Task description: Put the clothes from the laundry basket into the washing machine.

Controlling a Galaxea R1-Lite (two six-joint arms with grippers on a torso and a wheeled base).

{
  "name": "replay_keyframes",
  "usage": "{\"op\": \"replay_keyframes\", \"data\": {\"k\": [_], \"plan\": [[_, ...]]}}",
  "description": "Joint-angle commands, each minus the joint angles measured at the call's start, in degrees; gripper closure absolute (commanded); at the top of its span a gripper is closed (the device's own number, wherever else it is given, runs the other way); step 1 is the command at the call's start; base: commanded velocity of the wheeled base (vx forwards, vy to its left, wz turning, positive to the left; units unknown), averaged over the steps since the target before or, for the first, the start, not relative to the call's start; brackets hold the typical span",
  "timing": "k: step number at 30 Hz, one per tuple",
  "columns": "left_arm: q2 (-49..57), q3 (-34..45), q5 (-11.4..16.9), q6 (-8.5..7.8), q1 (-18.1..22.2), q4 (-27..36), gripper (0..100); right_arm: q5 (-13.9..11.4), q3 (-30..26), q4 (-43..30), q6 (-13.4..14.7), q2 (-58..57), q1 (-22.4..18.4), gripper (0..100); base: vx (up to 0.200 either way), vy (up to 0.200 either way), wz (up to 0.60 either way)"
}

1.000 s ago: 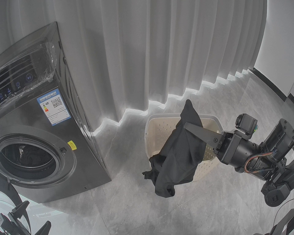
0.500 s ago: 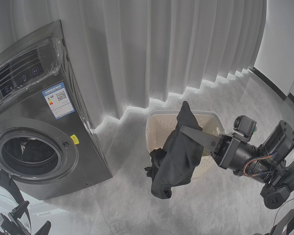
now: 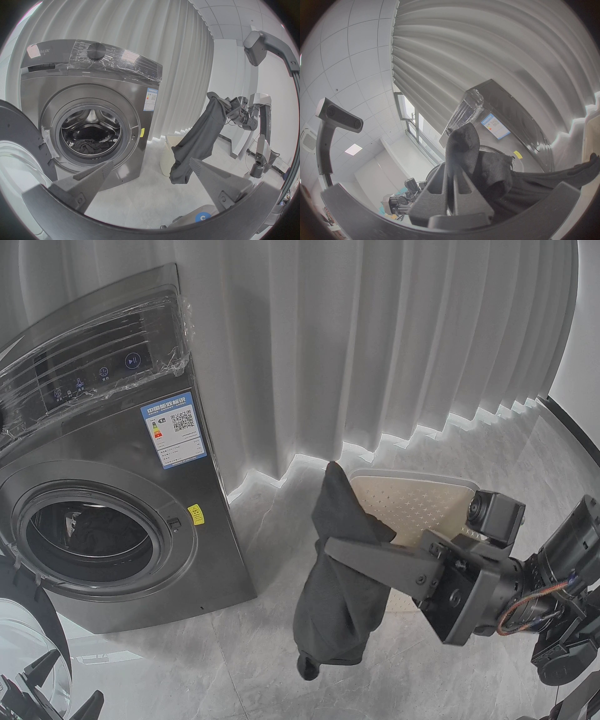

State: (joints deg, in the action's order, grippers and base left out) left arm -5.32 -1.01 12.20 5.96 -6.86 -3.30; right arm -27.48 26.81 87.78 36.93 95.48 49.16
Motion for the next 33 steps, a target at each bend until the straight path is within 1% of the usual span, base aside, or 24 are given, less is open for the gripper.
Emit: {"op": "replay_keyframes", "data": {"k": [1, 4, 5, 6, 9, 10, 11, 15, 18, 20, 21, 22, 23, 25, 26, 29, 32, 33], "plan": [[-0.05, 0.84, 0.01, 0.02, 0.01, -0.04, 0, -0.30, 6.85, -1.74, 0.16, 2.43, -0.39, 100, 0.000, 0.000, 0.00], [-0.05, 0.84, 0.01, 0.10, 0.01, -0.04, 0, -0.21, 11.95, -5.17, 0.16, 4.81, -1.35, 100, 0.000, 0.000, 0.00], [-0.05, 0.84, 0.01, 0.10, 0.01, -0.04, 0, -0.21, 12.74, -5.61, 0.16, 5.25, -1.53, 100, 0.000, 0.000, 0.00], [-0.05, 0.84, 0.01, 0.02, 0.01, -0.04, 0, -0.21, 15.47, -6.57, 0.16, 6.74, -1.97, 100, 0.000, 0.000, 0.00], [-0.05, 0.84, 0.01, -0.25, 0.01, -0.04, 0, -0.21, 20.30, -8.16, 0.16, 9.03, -2.14, 100, 0.000, 0.000, 0.00], [-0.05, 0.84, 0.01, -0.34, 0.01, -0.04, 0, -0.21, 20.30, -8.16, 0.16, 9.03, -2.14, 100, 0.000, 0.000, 0.00], [-0.05, 0.84, 0.01, -0.34, 0.01, -0.04, 0, -0.21, 23.38, -10.18, 0.25, 9.46, -1.97, 100, 0.000, 0.000, 0.00], [-0.05, 0.84, 0.01, -0.42, 0.01, -0.04, 0, 0.41, 24.87, -12.55, -0.10, 11.40, -2.32, 100, 0.000, 0.000, 0.00], [-0.05, 0.84, 0.01, -0.51, 0.01, -0.04, 0, 0.85, 25.22, -12.81, -0.19, 14.12, -4.60, 100, 0.000, 0.000, 0.00], [-0.05, 0.84, 0.01, -0.51, 0.01, -0.04, 0, 1.46, 26.19, -12.81, -0.19, 15.27, -5.04, 100, 0.000, 0.000, 0.00], [-0.05, 0.84, 0.01, -0.51, 0.01, -0.04, 0, 2.43, 27.42, -12.81, -0.19, 15.62, -4.87, 100, 0.000, 0.000, 0.00], [-0.05, 0.84, 0.01, -0.51, 0.01, -0.04, 0, 2.87, 28.30, -12.90, -0.19, 15.53, -4.34, 100, 0.000, 0.000, 0.00], [-0.05, 0.84, 0.01, -0.51, 0.01, -0.04, 0, 2.87, 28.65, -12.99, -0.19, 15.44, -4.16, 100, 0.000, 0.000, 0.00], [-0.05, 0.84, 0.01, -0.51, 0.01, -0.04, 0, 2.87, 29.79, -13.43, -0.19, 14.91, -2.58, 100, 0.000, 0.000, 0.00], [-0.05, 0.84, 0.01, -0.51, 0.01, -0.04, 0, 2.87, 30.32, -13.69, -0.19, 13.95, -0.82, 100, 0.000, 0.000, 0.00], [-0.05, 0.84, 0.01, -0.51, 0.01, -0.04, 0, 3.04, 30.15, -14.57, -0.10, 12.80, -0.03, 100, 0.000, 0.000, 0.00], [-0.05, 0.84, 0.01, -0.51, 0.01, -0.04, 0, 3.75, 29.27, -15.71, -0.10, 13.07, -0.91, 100, 0.000, 0.000, 0.00], [-0.05, 0.84, 0.01, -0.60, 0.01, -0.04, 0, 5.42, 27.60, -15.10, -0.10, 13.86, -2.32, 100, 0.000, 0.000, 0.00]]}}
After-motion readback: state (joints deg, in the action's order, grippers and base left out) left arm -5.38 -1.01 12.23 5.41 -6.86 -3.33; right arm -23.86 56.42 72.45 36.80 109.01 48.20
